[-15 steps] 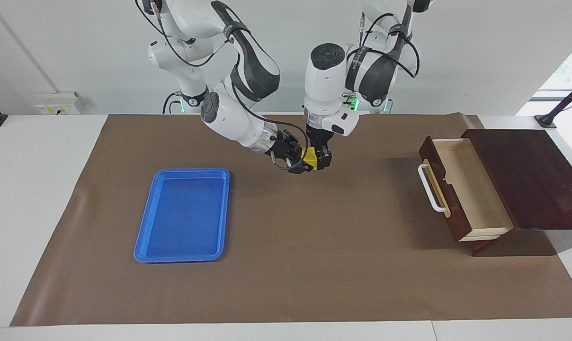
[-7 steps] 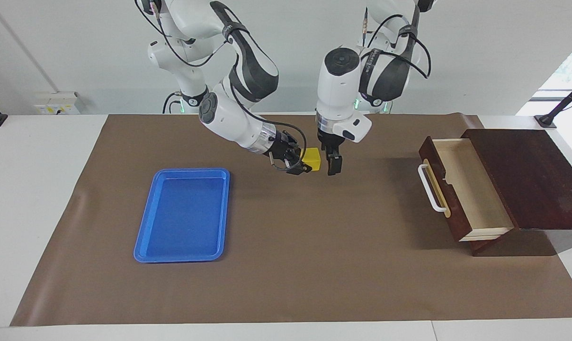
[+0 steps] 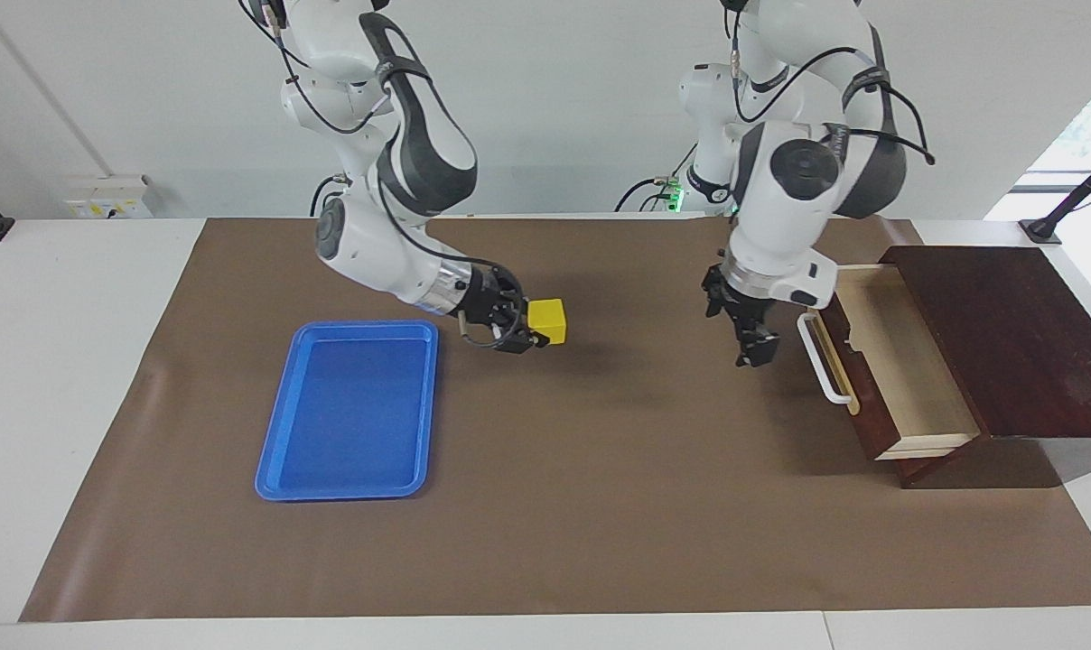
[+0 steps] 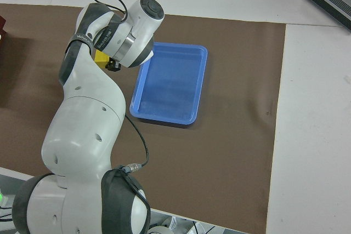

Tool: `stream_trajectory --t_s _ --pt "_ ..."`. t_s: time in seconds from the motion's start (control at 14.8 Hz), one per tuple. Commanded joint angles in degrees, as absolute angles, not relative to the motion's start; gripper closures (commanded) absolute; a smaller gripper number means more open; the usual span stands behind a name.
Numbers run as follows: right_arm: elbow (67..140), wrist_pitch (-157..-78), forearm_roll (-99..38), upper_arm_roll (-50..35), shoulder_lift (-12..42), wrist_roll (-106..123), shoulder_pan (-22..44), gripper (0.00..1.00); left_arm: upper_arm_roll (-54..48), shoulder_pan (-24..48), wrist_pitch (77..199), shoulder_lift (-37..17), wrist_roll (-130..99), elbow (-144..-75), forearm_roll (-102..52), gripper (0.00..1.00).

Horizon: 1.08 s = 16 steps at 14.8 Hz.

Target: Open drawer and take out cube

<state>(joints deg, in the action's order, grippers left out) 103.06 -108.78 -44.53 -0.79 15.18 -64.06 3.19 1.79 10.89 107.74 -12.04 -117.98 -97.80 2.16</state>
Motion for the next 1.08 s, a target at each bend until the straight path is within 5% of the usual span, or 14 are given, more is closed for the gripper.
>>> stream_trajectory --t_s 0.0,0.34,1.01 --pt "104.76 -104.42 -42.54 -1.58 15.73 -55.14 -7.17 1.00 1.23 8.01 110.56 -9.93 -113.66 -101.42 2.02 0.00" --pt "107.66 -108.08 -42.19 -1.58 20.12 -52.65 -15.90 1.00 1.23 3.00 113.11 -9.67 -102.95 -103.01 2.02 0.00" --pt "114.34 -116.45 -44.30 -1.85 20.30 -51.16 -11.78 1.00 1.23 -5.09 114.69 -9.67 -77.44 -103.01 2.02 0.00"
